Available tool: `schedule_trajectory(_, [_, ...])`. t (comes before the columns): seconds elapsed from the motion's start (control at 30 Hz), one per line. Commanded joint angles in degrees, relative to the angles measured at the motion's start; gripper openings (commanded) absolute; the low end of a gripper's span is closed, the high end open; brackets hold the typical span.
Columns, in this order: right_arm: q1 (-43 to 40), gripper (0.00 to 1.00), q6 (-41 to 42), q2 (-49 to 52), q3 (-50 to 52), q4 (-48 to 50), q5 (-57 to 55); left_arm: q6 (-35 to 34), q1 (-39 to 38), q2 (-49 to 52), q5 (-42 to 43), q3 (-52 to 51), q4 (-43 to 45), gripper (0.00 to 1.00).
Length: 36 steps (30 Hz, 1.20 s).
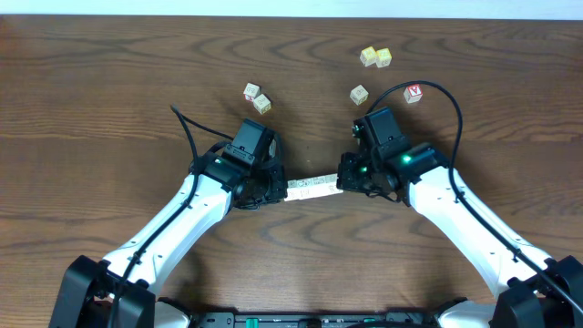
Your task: Lift 4 blocks
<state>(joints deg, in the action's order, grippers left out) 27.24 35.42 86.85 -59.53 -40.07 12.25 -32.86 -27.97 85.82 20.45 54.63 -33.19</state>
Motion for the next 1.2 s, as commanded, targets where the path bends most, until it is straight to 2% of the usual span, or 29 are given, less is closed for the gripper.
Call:
schedule_trajectory(0.0, [3.2,0.01,1.0,0.5,0.9,1.2,10.0,-0.5,-2.0,0.0,7.0,1.5,2.4,0.07])
schedule_trajectory(0.67, [4.7,0.01,2.7,3.2,1.3,2.0,9.6,-1.1,-2.0,0.2,7.2,0.8,2.2,0.07])
schedule_trajectory(1.17, [4.7,0.01,2.9,5.4,2.7,3.8,9.0,-1.1,-2.0,7.0,7.2,0.8,2.6,0.07])
